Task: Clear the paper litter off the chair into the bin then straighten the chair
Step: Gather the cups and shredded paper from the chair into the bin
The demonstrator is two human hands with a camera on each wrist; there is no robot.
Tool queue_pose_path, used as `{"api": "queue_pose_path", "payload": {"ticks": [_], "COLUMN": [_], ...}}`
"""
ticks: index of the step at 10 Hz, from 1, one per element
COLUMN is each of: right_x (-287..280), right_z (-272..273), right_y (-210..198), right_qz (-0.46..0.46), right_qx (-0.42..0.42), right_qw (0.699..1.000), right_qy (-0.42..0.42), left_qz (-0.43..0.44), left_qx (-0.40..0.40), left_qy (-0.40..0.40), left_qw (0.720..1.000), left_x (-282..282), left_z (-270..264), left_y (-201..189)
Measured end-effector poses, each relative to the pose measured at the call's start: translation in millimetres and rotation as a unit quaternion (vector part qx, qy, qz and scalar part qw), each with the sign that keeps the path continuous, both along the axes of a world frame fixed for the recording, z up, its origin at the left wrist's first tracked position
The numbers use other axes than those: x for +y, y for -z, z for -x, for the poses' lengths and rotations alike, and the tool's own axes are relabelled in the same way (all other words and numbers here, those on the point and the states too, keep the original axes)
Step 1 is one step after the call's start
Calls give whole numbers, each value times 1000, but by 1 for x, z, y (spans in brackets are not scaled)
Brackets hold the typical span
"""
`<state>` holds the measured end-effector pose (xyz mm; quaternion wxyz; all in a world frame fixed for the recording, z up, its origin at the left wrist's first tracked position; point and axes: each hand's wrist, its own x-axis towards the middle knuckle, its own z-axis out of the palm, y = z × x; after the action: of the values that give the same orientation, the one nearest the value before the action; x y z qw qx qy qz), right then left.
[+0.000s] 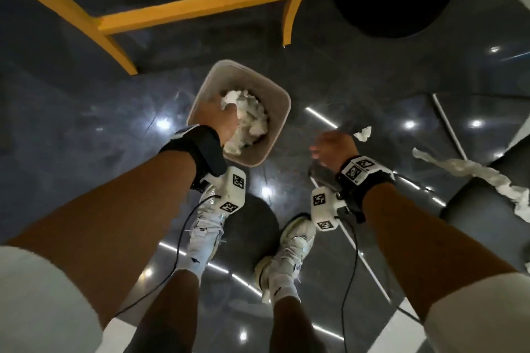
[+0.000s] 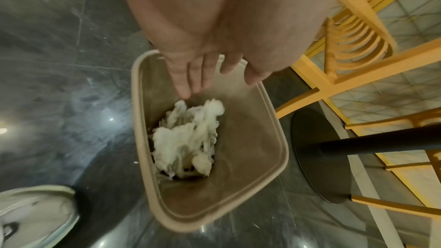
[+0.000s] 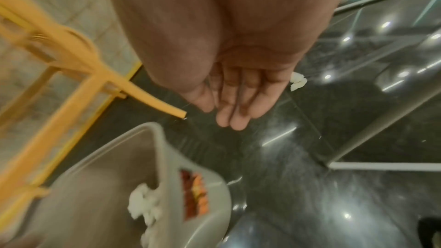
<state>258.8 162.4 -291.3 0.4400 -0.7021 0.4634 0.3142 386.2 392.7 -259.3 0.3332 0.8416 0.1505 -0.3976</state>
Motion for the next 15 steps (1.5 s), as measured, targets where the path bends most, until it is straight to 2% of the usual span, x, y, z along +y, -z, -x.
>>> {"api": "queue_pose_path", "payload": {"ticks": [1, 2, 3, 4, 6, 7, 8, 9, 10, 11, 12, 13, 14, 15], "right_x": [-56, -93, -136, -167, -212, -220, -186, -133, -90, -38, 24, 66, 75, 70], "right_z": [2, 3, 11, 19, 38, 36, 24, 6, -4, -21, -42, -59, -66, -55], "right_y": [53, 91, 142, 193, 287, 309, 262, 198, 155, 85, 21, 4, -6, -43], "right_qz": [115, 152, 190, 209, 196, 201, 205, 207, 209, 217, 123, 32, 13, 17], "right_qx": [107, 140, 153, 166, 203, 198, 210, 137, -19, -206, -298, -210, -111, -77], "right_qw": [967, 951, 948, 940, 940, 938, 933, 950, 978, 949, 944, 974, 965, 977], "right_qy": [-201, -230, -202, -213, -192, -202, -210, -189, -8, 103, 68, -84, -236, -196], "left_qz": [-13, -20, -29, -15, -15, -18, -20, -29, -34, -48, -39, -40, -26, -21], "left_qx": [-41, -70, -62, -64, -37, -25, -13, -15, 5, 10, 21, 35, 23, -1], "left_qy": [42, 98, 162, 182, 217, 213, 187, 173, 184, 172, 160, 165, 172, 184], "left_qw": [998, 992, 984, 981, 975, 976, 982, 984, 982, 984, 986, 985, 984, 983], "left_x": [0, -1, -6, -19, -39, -34, -31, -29, -25, -16, -9, -9, -10, -12], "left_z": [-9, -11, -12, -14, -8, -8, -15, -17, -11, -7, -5, -8, -12, -9], "left_y": [27, 52, 86, 109, 133, 141, 138, 124, 104, 80, 56, 36, 9, -21]}}
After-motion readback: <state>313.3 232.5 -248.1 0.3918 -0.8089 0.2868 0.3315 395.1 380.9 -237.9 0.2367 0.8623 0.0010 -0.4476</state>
